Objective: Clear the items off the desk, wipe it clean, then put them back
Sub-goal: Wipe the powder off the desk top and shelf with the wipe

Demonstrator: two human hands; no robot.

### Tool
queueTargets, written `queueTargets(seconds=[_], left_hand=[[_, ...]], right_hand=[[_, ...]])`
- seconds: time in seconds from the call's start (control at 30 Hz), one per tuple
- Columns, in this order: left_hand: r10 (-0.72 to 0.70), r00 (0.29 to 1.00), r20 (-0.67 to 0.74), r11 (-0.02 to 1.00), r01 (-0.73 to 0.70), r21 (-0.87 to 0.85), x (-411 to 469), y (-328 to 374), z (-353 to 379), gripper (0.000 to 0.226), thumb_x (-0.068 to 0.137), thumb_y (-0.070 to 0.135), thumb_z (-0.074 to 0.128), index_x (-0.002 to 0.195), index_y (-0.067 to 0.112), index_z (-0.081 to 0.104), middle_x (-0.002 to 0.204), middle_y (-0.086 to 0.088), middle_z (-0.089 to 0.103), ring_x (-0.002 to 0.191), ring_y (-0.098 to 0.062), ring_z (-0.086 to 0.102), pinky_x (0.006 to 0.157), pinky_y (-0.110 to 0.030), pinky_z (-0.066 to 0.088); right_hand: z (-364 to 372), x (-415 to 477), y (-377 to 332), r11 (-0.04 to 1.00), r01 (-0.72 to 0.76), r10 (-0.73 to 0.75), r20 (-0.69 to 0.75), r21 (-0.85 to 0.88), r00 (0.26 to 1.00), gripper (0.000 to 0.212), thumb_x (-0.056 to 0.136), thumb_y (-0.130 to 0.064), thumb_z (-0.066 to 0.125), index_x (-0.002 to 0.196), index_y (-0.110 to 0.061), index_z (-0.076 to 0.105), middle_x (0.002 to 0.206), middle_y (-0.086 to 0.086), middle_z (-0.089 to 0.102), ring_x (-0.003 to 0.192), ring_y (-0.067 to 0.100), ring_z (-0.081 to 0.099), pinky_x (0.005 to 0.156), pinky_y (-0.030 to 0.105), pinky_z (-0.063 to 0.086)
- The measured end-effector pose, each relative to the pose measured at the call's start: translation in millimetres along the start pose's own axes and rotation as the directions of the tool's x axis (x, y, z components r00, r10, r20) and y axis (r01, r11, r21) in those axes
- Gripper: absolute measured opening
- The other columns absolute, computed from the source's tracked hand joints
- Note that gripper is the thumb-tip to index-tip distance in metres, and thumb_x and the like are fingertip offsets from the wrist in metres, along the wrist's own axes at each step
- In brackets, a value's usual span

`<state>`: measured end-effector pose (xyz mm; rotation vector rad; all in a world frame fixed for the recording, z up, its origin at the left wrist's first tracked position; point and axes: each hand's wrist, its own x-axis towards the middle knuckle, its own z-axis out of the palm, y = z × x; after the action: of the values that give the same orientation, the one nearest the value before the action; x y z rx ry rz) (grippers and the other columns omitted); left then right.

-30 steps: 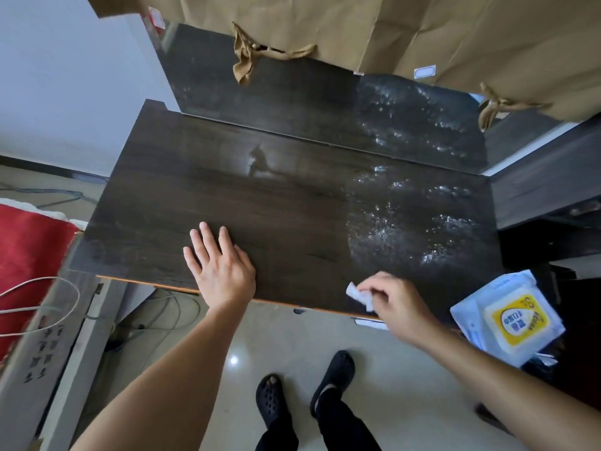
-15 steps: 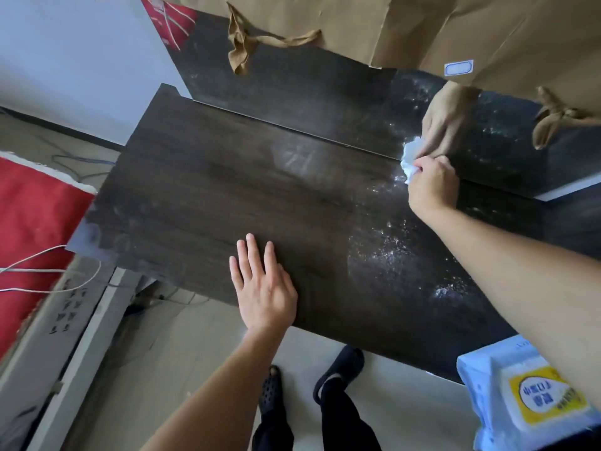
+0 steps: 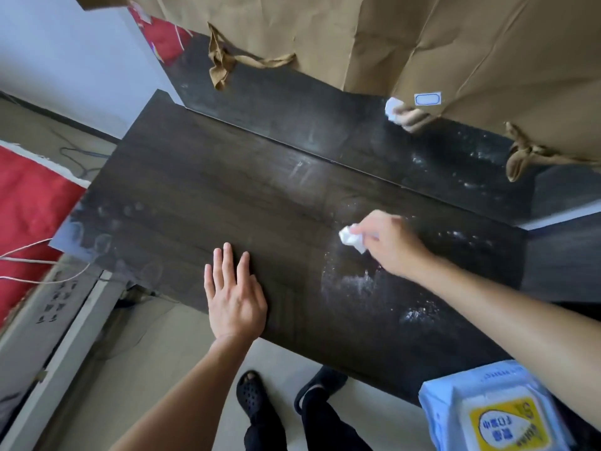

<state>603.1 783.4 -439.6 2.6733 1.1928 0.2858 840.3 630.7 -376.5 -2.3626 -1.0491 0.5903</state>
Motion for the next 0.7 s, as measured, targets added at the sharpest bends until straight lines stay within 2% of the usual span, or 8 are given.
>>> queueTargets(seconds=[0.1,0.2,0.33,0.4,0.47,0.5,0.6,0.7], left_hand=[[0.007,1.0,-0.008,1.0,-0.007,0.001,-0.8,-1.4,0.4,0.043,0.091,0.021,0.037,0.129,0.006,0.052,0.149,-0.019,0.035,0.141,-0.034,0.026,0.115,-0.048,0.018],[0.005,1.0,-0.003,1.0,-0.005,0.005,-0.4,-1.3,0.8,0.043,0.091,0.02,0.04,0.13,0.007,0.052,0.149,-0.019,0.035,0.142,-0.033,0.025,0.116,-0.048,0.018],[0.0,1.0,0.014,1.0,0.0,0.003,0.0,-0.6,-1.1,0.044,0.092,0.022,0.037,0.131,0.007,0.051,0.15,-0.019,0.033,0.142,-0.033,0.023,0.116,-0.048,0.016],[0.005,1.0,0.014,1.0,-0.005,0.005,0.3,-0.8,-1.7,0.043,0.091,0.021,0.04,0.131,0.007,0.051,0.15,-0.019,0.034,0.142,-0.033,0.024,0.116,-0.048,0.017],[0.011,1.0,0.011,1.0,-0.011,0.008,0.0,-1.8,-1.6,0.043,0.091,0.019,0.043,0.13,0.006,0.052,0.15,-0.019,0.034,0.142,-0.034,0.025,0.116,-0.049,0.019],[0.013,1.0,0.01,1.0,-0.013,0.007,-0.2,-2.1,-1.3,0.042,0.091,0.019,0.043,0.13,0.006,0.053,0.15,-0.019,0.034,0.142,-0.034,0.025,0.116,-0.049,0.019],[0.011,1.0,0.001,1.0,-0.011,0.003,-1.1,-2.6,-1.0,0.042,0.091,0.019,0.044,0.13,0.006,0.053,0.149,-0.019,0.035,0.142,-0.034,0.025,0.116,-0.048,0.018],[0.014,1.0,-0.004,1.0,-0.014,0.003,-1.4,-3.2,-1.0,0.041,0.092,0.019,0.043,0.13,0.007,0.053,0.149,-0.019,0.036,0.142,-0.033,0.025,0.117,-0.046,0.016]], right_hand=[[-8.5,58.8,8.0,0.986,-0.152,0.121,-0.319,-0.073,0.94,0.027,0.083,-0.003,0.053,0.102,-0.007,0.072,0.099,0.021,0.065,0.092,0.036,0.06,0.083,0.037,0.048],[13.5,73.3,3.6,0.968,-0.221,0.172,-0.32,-0.121,0.932,0.028,0.083,-0.002,0.053,0.105,-0.006,0.069,0.107,0.022,0.06,0.1,0.04,0.054,0.087,0.039,0.044],[38.3,1.4,-22.2,0.991,0.071,-0.088,-0.159,-0.11,0.983,0.029,0.079,-0.009,0.045,0.089,-0.013,0.073,0.089,0.014,0.06,0.08,0.031,0.054,0.072,0.031,0.045],[43.5,-45.4,-32.0,0.976,0.204,-0.194,0.114,-0.078,0.974,0.031,0.08,-0.007,0.043,0.088,-0.013,0.073,0.088,0.01,0.059,0.081,0.029,0.055,0.07,0.033,0.048],[39.0,-60.6,-35.1,0.979,0.202,-0.183,0.373,-0.011,0.91,0.03,0.084,-0.004,0.046,0.094,-0.012,0.073,0.094,0.007,0.06,0.091,0.026,0.056,0.075,0.03,0.043],[31.8,-49.6,-35.2,0.987,0.159,-0.158,0.38,0.03,0.911,0.027,0.083,-0.01,0.047,0.088,-0.013,0.074,0.092,0.007,0.061,0.09,0.025,0.057,0.074,0.029,0.042],[11.3,21.3,-25.9,0.996,0.054,-0.054,0.005,0.065,0.999,0.021,0.077,-0.02,0.053,0.073,-0.019,0.074,0.082,0.011,0.064,0.079,0.029,0.062,0.071,0.032,0.047],[9.3,91.4,-14.4,0.987,-0.138,0.112,-0.281,-0.078,0.953,0.021,0.084,-0.012,0.054,0.092,-0.013,0.073,0.095,0.018,0.066,0.093,0.038,0.059,0.081,0.038,0.047]])
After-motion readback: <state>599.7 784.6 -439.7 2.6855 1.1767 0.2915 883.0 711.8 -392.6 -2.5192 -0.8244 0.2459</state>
